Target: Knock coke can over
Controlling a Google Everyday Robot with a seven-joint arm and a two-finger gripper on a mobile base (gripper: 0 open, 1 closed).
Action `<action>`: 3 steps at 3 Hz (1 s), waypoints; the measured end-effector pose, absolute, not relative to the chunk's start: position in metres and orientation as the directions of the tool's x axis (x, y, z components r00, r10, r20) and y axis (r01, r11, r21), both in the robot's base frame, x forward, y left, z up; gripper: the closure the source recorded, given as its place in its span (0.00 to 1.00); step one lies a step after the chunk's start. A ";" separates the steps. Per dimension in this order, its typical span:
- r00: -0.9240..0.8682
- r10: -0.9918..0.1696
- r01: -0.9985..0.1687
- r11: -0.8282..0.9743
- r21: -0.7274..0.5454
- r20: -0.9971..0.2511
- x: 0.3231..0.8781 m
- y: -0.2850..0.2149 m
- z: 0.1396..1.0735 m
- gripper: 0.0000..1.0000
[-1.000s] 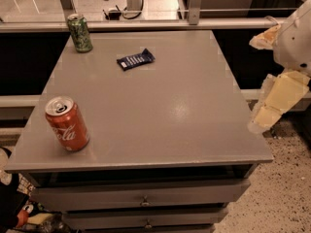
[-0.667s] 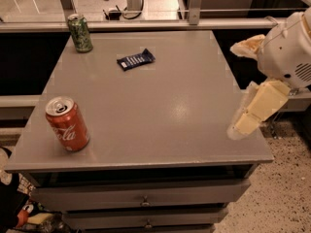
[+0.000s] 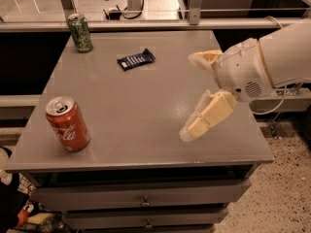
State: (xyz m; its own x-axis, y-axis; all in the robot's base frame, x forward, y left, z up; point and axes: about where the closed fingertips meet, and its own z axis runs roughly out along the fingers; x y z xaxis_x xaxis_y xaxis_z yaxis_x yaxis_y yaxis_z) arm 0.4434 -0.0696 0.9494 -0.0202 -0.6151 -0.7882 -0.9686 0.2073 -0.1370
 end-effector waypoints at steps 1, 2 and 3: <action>0.009 -0.518 -0.971 0.200 -0.131 -0.855 0.453 -0.035 0.942 0.00; 0.023 -0.491 -0.970 0.200 -0.138 -0.871 0.456 -0.023 0.945 0.00; 0.023 -0.494 -0.970 0.199 -0.138 -0.869 0.455 -0.024 0.945 0.00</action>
Offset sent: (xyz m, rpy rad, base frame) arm 0.0097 0.0349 -0.0074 0.1180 -0.0182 0.0242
